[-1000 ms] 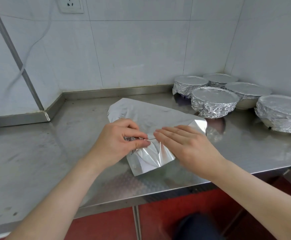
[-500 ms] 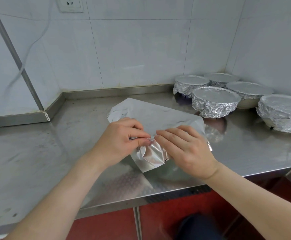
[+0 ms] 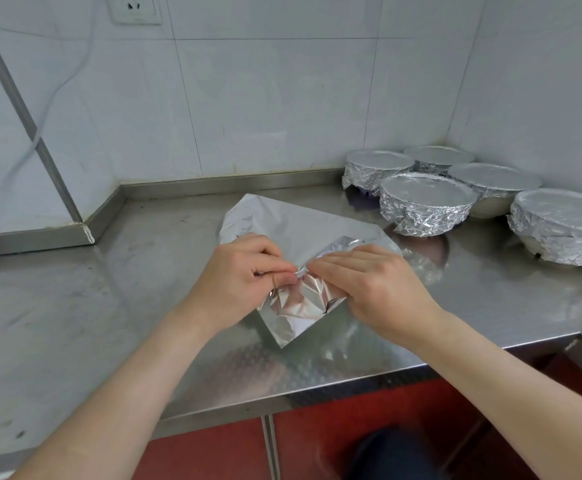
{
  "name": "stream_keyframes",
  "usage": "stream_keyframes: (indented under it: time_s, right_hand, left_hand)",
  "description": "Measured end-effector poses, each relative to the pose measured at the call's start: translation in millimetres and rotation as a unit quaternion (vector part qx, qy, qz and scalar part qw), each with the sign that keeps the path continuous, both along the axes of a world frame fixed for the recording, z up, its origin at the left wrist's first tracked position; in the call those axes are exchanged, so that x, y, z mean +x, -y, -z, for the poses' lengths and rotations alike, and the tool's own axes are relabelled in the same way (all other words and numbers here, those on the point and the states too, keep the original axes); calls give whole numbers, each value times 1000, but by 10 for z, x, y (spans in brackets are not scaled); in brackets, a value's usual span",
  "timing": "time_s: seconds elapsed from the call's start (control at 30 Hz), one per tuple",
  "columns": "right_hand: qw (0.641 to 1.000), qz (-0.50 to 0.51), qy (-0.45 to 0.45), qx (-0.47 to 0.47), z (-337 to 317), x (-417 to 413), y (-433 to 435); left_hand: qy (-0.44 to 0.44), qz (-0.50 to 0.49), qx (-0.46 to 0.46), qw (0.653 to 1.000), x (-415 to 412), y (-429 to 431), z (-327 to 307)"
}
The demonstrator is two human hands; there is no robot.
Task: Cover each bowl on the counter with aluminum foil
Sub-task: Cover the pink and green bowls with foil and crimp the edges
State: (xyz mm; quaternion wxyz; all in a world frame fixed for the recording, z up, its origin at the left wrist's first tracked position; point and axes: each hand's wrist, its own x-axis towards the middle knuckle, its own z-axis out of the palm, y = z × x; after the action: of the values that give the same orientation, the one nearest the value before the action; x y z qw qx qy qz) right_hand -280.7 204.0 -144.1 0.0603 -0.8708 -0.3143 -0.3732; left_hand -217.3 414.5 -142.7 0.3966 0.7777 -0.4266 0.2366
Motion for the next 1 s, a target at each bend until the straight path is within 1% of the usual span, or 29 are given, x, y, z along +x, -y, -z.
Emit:
stream_keyframes:
  time_s: [0.17,0.2,0.23,0.3,0.37,0.4,0.43,0.47,0.5,0.53,0.6,0.7,0.77,0.87,1.0]
  right_hand:
    - [999,23,9,-20,10,0,55]
    - [999,29,-3,-19,10,-10,62]
    - [999,37,-33,-17,0,-44,62]
    - [988,65,-140,-30,-103,-168,64]
    - [953,62,-295,-29,-286,-287,73]
    - [930,26,-367,16,-380,-303,67]
    - [912,-14,-401,84,-465,-296,43]
    - [912,-28,-385,137,-507,-253,24]
    - [928,-3,-341,151,-538,-199,-2]
    - [940,38,-310,136,-555,-154,-43]
    - [948,86,-292,96,-516,-82,-100]
    - [953,98,-272,93,-476,-41,-133]
    - [960,101,-248,82,-467,-28,-146]
    - [976,114,-187,-5,-401,17,-167]
    - [986,133,-87,-53,-259,28,-192]
  left_hand:
    - [-48,5,-21,999,12,10,0]
    - [-53,2,-20,998,12,7,-4]
    - [-55,-3,-16,998,7,-1,-8]
    - [-41,-15,0,999,-3,-21,-32]
    - [-21,-18,7,1000,-23,-27,-55]
    - [-20,-16,4,1000,-33,-18,-63]
    - [-23,-12,2,1000,-42,-1,-65]
    - [-26,-8,4,1000,-52,26,-56]
    - [-24,-9,10,1000,-60,59,-50]
    - [-19,-13,14,1000,-65,87,-40]
    - [-20,-21,17,999,-58,130,-26]
    - [-34,-28,11,999,-40,139,-16]
    - [-16,-31,18,999,-28,139,-3]
    - [19,-32,16,999,-9,155,26]
    - [52,-39,7,998,0,170,68]
